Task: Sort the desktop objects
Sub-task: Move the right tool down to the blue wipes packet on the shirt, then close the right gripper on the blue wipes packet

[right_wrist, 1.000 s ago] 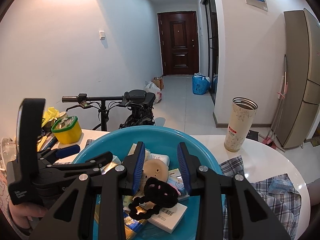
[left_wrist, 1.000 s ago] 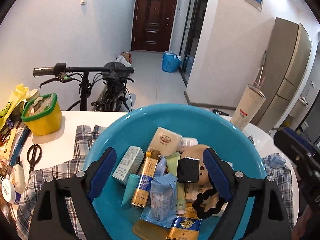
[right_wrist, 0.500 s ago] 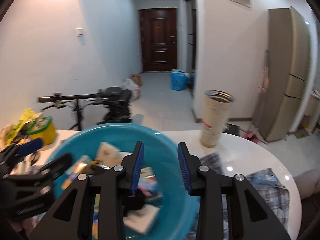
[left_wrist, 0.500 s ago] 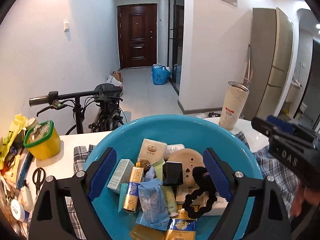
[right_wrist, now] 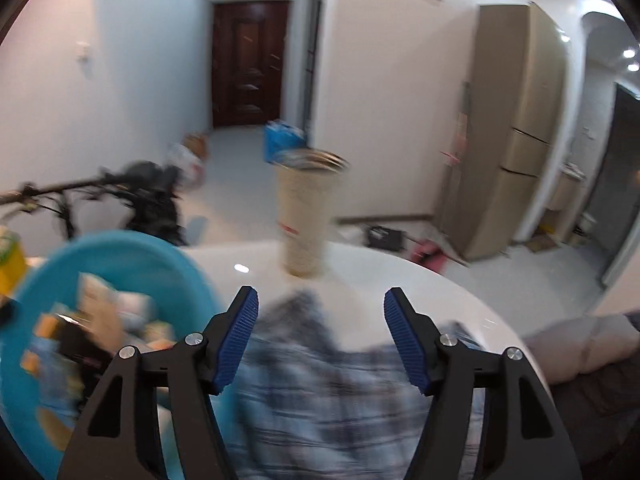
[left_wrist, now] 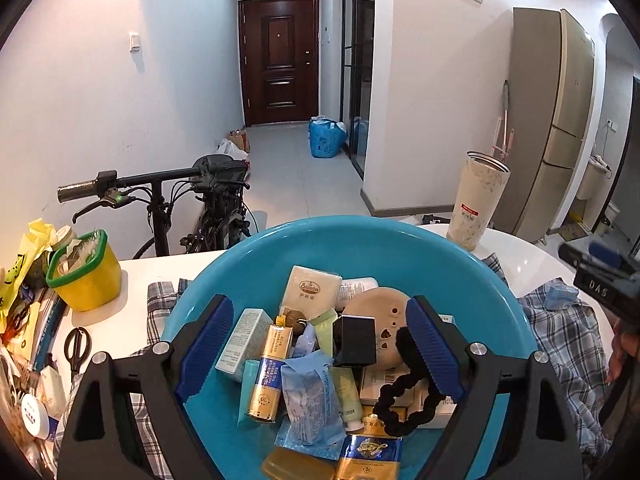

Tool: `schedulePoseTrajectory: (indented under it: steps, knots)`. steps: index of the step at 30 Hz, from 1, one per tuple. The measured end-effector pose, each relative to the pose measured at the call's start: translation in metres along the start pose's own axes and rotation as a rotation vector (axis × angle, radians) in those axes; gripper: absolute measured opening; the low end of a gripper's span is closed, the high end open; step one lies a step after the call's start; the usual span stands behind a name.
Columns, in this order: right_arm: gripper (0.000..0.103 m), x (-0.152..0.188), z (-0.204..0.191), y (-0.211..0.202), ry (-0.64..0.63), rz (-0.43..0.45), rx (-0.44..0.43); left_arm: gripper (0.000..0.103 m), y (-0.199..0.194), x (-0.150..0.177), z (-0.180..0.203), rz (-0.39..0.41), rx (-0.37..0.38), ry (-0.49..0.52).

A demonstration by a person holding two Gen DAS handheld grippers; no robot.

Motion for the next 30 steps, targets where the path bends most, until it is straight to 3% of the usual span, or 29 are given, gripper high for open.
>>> schedulePoseTrajectory:
  steps: [6, 10, 12, 17, 21, 26, 30]
  knots:
    - [0.064, 0.011, 0.076, 0.046, 0.125, -0.078, 0.12, 0.09, -0.005, -0.003, -0.002, 0.013, 0.011, -0.013]
    - [0.075, 0.022, 0.109, 0.065, 0.112, -0.117, 0.187, 0.09, -0.003, -0.002, -0.004, 0.002, 0.015, -0.02]
    - [0.084, 0.03, 0.116, 0.07, 0.098, -0.139, 0.213, 0.09, -0.003, -0.002, -0.004, 0.0, 0.023, -0.028]
    - [0.093, 0.046, 0.121, 0.081, 0.151, -0.197, 0.211, 0.09, -0.004, -0.002, -0.004, 0.003, 0.024, -0.026]
    - [0.093, 0.053, 0.12, 0.088, 0.117, -0.197, 0.262, 0.09, -0.005, -0.002, -0.004, 0.003, 0.025, -0.026]
    - [0.093, 0.057, 0.122, 0.099, 0.174, -0.197, 0.183, 0.09, -0.004, -0.001, -0.003, -0.001, 0.026, -0.021]
    - [0.093, 0.059, 0.128, 0.101, 0.197, -0.155, 0.19, 0.09, -0.003, -0.001, -0.002, -0.007, 0.027, -0.016]
Point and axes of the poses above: each gripper's, at about its wrist camera, not at the fingertips, and y roughly the way its jaws point, z to its right, x to its underside, the point moved 5 cm from there along y, roughly the way its jaws point, and after that the axes turned 12 degrees about y, right-handed, at the moved point
